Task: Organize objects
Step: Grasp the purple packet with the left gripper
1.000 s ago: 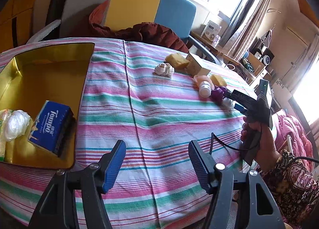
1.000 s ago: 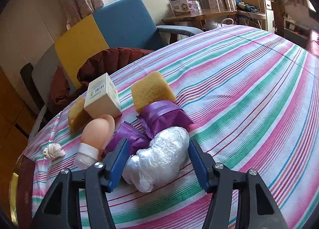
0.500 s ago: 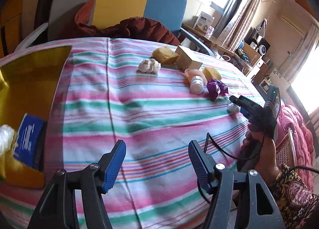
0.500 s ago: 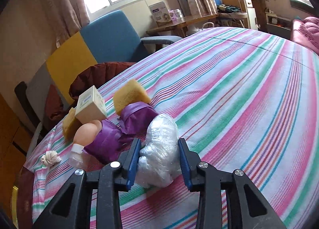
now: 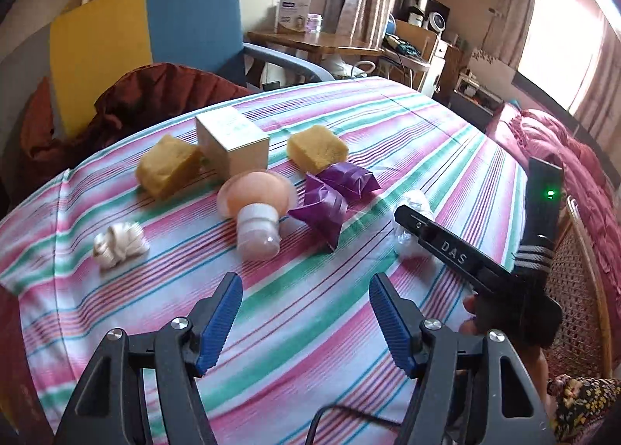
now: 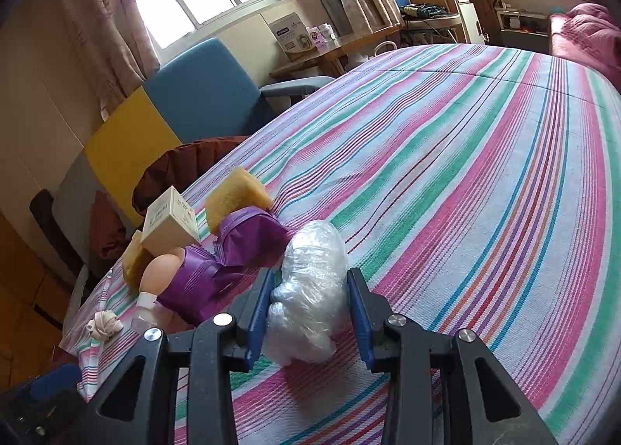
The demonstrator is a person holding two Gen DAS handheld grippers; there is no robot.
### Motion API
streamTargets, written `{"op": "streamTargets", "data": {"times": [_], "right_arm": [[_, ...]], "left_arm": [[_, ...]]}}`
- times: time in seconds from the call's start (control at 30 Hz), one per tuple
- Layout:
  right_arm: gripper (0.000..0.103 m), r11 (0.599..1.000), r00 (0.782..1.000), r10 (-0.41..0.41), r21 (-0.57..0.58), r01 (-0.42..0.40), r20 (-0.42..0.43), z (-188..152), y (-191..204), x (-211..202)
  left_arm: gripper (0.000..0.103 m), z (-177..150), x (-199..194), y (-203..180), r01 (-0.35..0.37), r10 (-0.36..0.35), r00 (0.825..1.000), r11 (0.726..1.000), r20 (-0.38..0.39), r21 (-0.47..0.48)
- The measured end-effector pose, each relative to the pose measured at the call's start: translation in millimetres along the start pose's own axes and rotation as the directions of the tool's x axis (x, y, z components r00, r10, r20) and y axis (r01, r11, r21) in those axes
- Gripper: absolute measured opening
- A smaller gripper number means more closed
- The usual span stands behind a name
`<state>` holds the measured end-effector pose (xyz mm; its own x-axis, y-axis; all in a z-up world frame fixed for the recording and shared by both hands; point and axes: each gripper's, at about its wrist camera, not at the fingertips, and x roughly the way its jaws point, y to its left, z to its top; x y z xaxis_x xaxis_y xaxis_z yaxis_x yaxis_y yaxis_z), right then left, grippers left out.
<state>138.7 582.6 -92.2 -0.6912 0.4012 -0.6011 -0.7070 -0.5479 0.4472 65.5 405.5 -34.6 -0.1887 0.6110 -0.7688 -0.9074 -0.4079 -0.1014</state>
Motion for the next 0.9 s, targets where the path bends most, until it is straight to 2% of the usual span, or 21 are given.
{"op": "streamTargets", "data": {"times": [0.17, 0.33, 0.4, 0.5, 0.57, 0.63, 0.7, 0.9], "right_arm": [[0.038, 1.0, 1.0, -0.002, -0.001, 0.002, 0.007, -1, -1, 0], [0.038, 1.0, 1.0, 0.004, 0.01, -0.004, 0.017, -1, -2, 0], [0.038, 1.0, 1.0, 0.003, 0.01, -0.004, 0.018, -2, -2, 0], [0.038, 1.0, 1.0, 0.004, 0.016, -0.004, 0.021, -3, -3, 0], [0.038, 1.0, 1.0, 0.002, 0.014, -0.003, 0.023, -3, -2, 0], [0.038, 1.0, 1.0, 0.003, 0.014, -0.003, 0.023, -3, -2, -1], [0.038, 1.0, 1.0, 0.003, 0.014, -0.003, 0.023, -3, -2, -1], [0.038, 1.0, 1.0, 0.001, 0.012, -0.001, 0.024, -3, -1, -1]], "left_arm": [[0.069, 23, 51, -19, -0.032, 0.042, 0.997, 0.989, -0.069, 0.146], [0.068, 36, 76, -18, -0.072, 0.091, 0.993, 0.974, -0.078, 0.216], [0.065, 40, 76, -20, -0.052, 0.068, 0.996, 0.973, -0.062, 0.226], [0.058, 43, 80, -24, -0.068, 0.082, 0.995, 0.971, -0.055, 0.23], [0.054, 41, 83, -22, -0.05, 0.063, 0.997, 0.974, -0.055, 0.22], [0.04, 34, 86, -25, -0.031, 0.045, 0.998, 0.971, -0.051, 0.235], [0.04, 23, 88, -28, -0.037, 0.051, 0.997, 0.968, -0.05, 0.248], [0.039, 9, 69, -10, -0.012, 0.012, 1.0, 0.988, 0.0, 0.151]]}}
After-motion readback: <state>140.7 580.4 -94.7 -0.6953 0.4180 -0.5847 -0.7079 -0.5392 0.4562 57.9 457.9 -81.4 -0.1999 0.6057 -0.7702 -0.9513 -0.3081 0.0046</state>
